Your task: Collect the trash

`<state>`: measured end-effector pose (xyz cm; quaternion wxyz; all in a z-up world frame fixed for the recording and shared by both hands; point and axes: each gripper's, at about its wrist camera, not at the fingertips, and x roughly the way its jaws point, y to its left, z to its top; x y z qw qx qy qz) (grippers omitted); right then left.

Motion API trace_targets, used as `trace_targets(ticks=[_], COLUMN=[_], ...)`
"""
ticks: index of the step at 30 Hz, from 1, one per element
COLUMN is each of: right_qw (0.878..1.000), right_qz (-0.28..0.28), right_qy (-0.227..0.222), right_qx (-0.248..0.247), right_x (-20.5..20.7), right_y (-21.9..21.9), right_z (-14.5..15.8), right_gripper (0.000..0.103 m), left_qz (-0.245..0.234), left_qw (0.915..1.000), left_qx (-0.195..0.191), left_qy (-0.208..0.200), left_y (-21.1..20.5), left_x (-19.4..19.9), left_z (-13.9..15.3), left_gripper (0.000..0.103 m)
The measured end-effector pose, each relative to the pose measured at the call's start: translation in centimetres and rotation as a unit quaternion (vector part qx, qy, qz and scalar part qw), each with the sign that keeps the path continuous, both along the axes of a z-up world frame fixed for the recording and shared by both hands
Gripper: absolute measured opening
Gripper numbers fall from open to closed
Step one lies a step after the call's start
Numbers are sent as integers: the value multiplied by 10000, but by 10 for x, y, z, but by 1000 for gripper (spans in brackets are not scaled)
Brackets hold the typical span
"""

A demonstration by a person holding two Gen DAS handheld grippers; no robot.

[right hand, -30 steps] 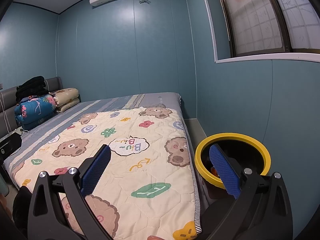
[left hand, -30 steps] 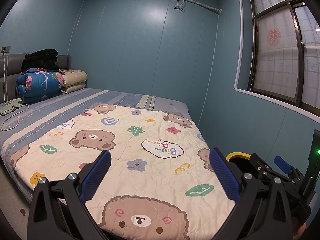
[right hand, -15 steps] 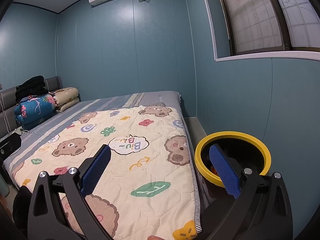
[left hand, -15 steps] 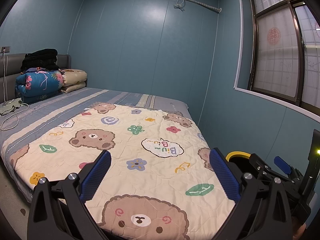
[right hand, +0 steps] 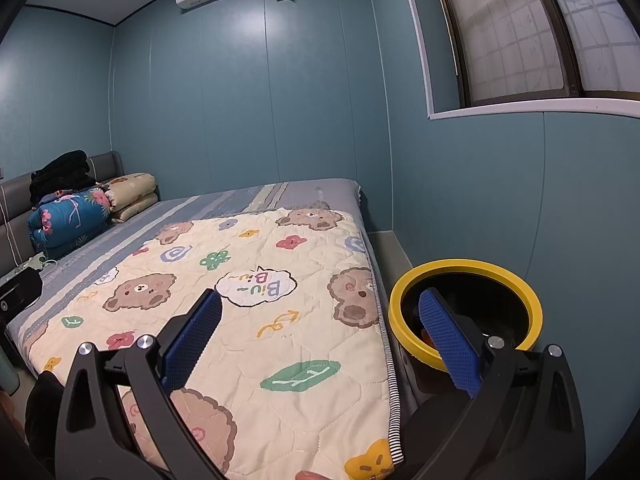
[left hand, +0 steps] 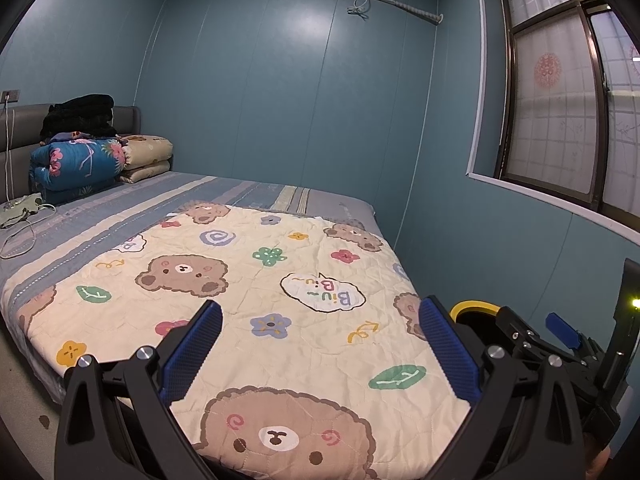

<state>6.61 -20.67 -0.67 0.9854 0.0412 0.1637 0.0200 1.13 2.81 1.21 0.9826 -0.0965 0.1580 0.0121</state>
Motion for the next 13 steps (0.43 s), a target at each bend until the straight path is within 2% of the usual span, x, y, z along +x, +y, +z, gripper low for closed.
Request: trace_targets(ticks=[13], right_qw=[10000], right_qz=[9], right_qy=[44], right_qx=[3], right_x=[1], right_y=[0], right_z=[-2], right_gripper=[95], left_qz=[-50], left_qw=[10000], left_qx=[54], left_qy=[3], left_y=[-3], left_x=[0], left_z=[0], left_gripper=[95])
